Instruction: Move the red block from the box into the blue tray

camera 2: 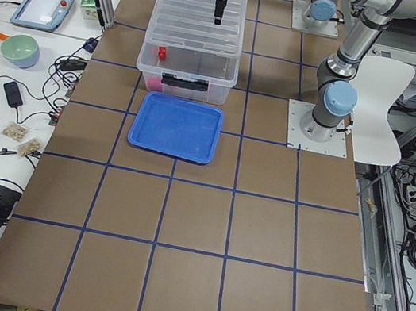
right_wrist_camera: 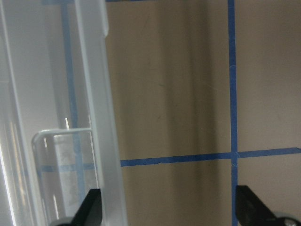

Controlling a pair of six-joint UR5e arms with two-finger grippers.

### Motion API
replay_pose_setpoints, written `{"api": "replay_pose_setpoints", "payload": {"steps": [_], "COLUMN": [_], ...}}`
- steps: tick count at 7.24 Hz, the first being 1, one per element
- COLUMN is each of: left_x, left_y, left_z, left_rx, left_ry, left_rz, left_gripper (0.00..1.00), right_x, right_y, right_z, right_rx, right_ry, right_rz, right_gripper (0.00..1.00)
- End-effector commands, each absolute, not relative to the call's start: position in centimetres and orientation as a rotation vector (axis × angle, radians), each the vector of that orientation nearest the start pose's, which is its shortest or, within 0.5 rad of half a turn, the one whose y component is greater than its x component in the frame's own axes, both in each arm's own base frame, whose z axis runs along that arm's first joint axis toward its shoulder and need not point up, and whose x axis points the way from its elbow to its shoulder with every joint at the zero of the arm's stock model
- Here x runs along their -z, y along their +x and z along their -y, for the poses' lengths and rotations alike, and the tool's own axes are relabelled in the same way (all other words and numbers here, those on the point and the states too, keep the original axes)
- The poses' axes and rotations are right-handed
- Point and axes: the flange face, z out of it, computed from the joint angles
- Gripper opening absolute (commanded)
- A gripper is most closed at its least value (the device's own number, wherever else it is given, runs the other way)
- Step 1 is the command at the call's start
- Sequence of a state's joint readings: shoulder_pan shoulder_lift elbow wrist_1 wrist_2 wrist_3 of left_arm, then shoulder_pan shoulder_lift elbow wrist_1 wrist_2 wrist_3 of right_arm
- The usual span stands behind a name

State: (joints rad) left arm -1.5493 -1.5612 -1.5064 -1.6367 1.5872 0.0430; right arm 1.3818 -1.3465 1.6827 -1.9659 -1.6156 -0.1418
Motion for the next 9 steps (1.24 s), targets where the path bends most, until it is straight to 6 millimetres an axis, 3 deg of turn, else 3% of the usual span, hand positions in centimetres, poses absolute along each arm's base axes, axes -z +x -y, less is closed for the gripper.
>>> {"api": "replay_pose_setpoints", "payload": {"steps": [1, 5, 7, 9], "left_x": [-51.8, -51.8, -51.8, -51.8], "left_y": [-12.2, -12.2, -12.2, -12.2], "left_z": [49.0, 49.0, 49.0, 49.0], "left_rx": [0.014, 0.011, 0.014, 0.011], "left_ry": [0.036, 0.036, 0.036, 0.036], "left_rz": [-3.126, -3.127, -3.127, -3.127], "left_gripper": [1.00, 1.00, 1.00, 1.00], "right_x": [-35.5, -35.5, -35.6, -35.6], "right_y": [1.2, 0.5, -1.6, -2.5], "right_z": [58.5, 58.4, 58.3, 58.2], "right_rx": [0.081, 0.069, 0.055, 0.052], "right_ry": [0.086, 0.037, 0.047, 0.020], "right_rz": [-3.195, -3.243, -3.245, -3.251], "right_gripper": [1.00, 1.00, 1.00, 1.00]}}
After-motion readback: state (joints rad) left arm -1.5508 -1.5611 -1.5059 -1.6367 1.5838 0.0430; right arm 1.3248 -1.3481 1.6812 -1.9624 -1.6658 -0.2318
